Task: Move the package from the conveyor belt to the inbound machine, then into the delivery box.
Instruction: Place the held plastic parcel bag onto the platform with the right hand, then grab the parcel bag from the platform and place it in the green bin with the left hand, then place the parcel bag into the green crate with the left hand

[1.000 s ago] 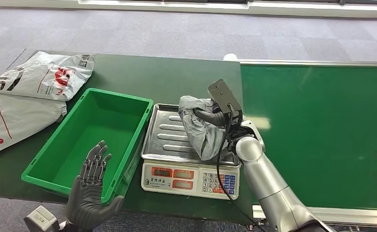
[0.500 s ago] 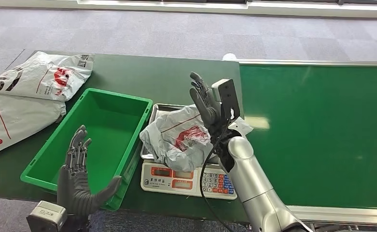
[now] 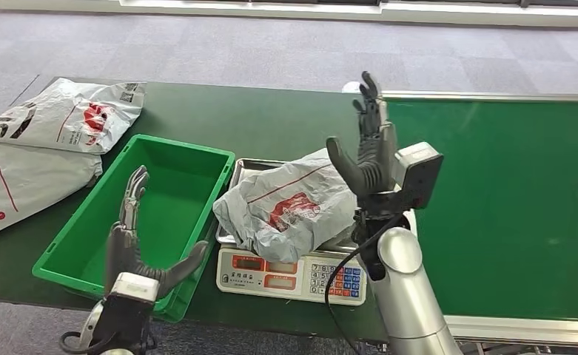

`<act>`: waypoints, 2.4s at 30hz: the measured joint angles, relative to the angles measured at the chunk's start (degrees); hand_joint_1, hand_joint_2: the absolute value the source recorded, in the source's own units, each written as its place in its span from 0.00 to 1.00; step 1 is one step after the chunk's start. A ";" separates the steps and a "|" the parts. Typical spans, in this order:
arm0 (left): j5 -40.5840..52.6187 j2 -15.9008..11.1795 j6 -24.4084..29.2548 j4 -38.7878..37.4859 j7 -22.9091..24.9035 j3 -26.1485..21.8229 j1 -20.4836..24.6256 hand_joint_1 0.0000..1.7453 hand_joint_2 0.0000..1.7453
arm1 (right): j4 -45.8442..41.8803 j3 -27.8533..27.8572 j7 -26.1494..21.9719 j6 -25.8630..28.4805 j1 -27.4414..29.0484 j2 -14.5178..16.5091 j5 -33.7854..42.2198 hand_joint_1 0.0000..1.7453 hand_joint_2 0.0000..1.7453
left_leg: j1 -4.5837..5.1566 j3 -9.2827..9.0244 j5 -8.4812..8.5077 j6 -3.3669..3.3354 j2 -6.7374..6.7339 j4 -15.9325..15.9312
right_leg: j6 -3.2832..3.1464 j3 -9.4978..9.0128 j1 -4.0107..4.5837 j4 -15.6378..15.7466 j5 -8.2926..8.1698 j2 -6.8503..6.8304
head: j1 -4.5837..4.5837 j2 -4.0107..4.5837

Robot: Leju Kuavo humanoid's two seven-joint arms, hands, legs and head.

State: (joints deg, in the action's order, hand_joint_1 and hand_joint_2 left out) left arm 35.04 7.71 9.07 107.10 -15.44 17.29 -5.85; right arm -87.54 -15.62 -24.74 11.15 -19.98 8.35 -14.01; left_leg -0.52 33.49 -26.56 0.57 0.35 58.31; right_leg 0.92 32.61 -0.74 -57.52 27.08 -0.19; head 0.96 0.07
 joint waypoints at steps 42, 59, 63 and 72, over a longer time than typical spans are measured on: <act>35.52 11.19 -7.93 -66.46 34.42 9.89 37.74 1.00 1.00 | -23.38 -2.82 -15.11 28.63 28.99 -6.52 2.20 0.00 1.00 | 0.07 -0.08 -0.05 -0.01 -0.18 -0.05 | 0.04 -0.18 -0.06 -0.03 -0.05 0.15 | 0.00 0.00; 24.37 11.10 -6.50 -50.87 25.36 6.41 33.49 1.00 1.00 | -22.44 -4.16 -13.93 28.80 28.05 -6.60 0.07 0.00 1.00 | 0.08 0.08 -0.03 -0.01 -0.18 -0.05 | 0.04 -0.01 -0.07 -0.04 -0.05 0.15 | 0.00 0.00; 23.70 10.91 -5.61 -46.23 24.35 5.84 31.69 1.00 1.00 | -22.44 -4.11 -13.92 28.80 28.10 -6.54 -0.25 0.00 1.00 | 0.08 0.15 -0.03 -0.01 -0.18 -0.05 | 0.04 0.07 -0.07 -0.03 -0.05 0.15 | 0.00 0.00; 20.14 7.90 -4.17 -25.11 22.88 2.09 27.30 1.00 1.00 | -22.44 -1.41 -13.74 28.86 30.88 -5.55 -2.53 0.00 1.00 | 0.06 0.21 -0.03 0.00 -0.20 -0.09 | 0.01 0.15 -0.05 -0.04 -0.03 0.17 | 0.00 0.00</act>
State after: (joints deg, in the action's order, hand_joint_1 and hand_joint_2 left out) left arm 55.18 15.61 4.90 81.98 7.44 19.38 21.44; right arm -109.98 -17.02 -38.48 40.01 10.91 2.80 -16.54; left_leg -0.46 33.69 -26.58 0.57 0.14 58.23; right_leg 0.94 32.76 -0.80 -57.56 27.05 -0.02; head 0.96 0.07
